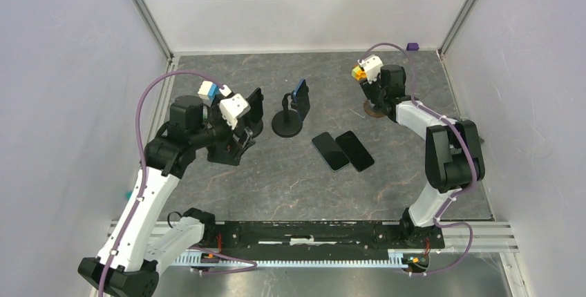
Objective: Place the phone on the phone stand
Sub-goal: Pick up the phone stand at the center of the board.
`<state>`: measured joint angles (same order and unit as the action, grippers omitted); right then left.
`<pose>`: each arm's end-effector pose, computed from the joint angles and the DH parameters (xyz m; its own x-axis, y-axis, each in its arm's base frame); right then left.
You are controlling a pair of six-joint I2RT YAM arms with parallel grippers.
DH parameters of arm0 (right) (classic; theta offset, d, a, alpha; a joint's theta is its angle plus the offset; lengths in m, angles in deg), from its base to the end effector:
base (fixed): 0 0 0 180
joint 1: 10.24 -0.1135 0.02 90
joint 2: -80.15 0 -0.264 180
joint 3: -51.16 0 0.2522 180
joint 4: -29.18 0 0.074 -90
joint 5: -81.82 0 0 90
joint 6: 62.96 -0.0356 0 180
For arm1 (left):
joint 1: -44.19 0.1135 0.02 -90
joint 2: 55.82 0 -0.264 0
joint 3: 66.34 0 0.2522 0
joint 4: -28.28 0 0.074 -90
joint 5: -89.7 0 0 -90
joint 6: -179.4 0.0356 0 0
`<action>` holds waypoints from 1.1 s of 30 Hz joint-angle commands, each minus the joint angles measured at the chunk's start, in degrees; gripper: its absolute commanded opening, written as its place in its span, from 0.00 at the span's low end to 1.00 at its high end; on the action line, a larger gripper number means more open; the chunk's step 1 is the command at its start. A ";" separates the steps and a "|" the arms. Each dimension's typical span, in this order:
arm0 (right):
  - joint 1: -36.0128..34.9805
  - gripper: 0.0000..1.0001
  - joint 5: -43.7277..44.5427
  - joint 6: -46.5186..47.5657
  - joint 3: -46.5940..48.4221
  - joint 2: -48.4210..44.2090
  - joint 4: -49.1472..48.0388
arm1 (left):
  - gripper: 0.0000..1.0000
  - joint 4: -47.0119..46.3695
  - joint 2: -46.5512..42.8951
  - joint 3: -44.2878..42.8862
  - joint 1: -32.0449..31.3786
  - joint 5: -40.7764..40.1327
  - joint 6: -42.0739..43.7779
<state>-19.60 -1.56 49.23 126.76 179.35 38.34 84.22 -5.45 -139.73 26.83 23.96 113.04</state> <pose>0.3808 0.0586 0.2140 -0.4695 -0.4576 -0.7551 -0.2627 0.8889 -0.3754 0.1608 -0.0656 0.3576 -0.2341 0.4562 -0.8585 0.7588 0.6378 0.1320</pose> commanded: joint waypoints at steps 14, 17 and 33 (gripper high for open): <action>0.05 0.10 -4.24 -0.49 -2.22 -0.40 2.95 | 1.00 -0.25 0.47 0.93 -0.01 5.89 0.44; 0.07 0.00 -6.43 0.23 -3.06 -2.49 4.27 | 1.00 -0.25 0.86 0.68 0.02 6.91 0.33; -0.19 0.00 -26.63 7.84 -8.41 -20.96 14.99 | 1.00 -1.80 3.79 -1.01 -0.01 8.17 -0.67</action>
<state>-19.60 -20.60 53.89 119.42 164.62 51.45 84.15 -2.34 -138.86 26.83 30.32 113.00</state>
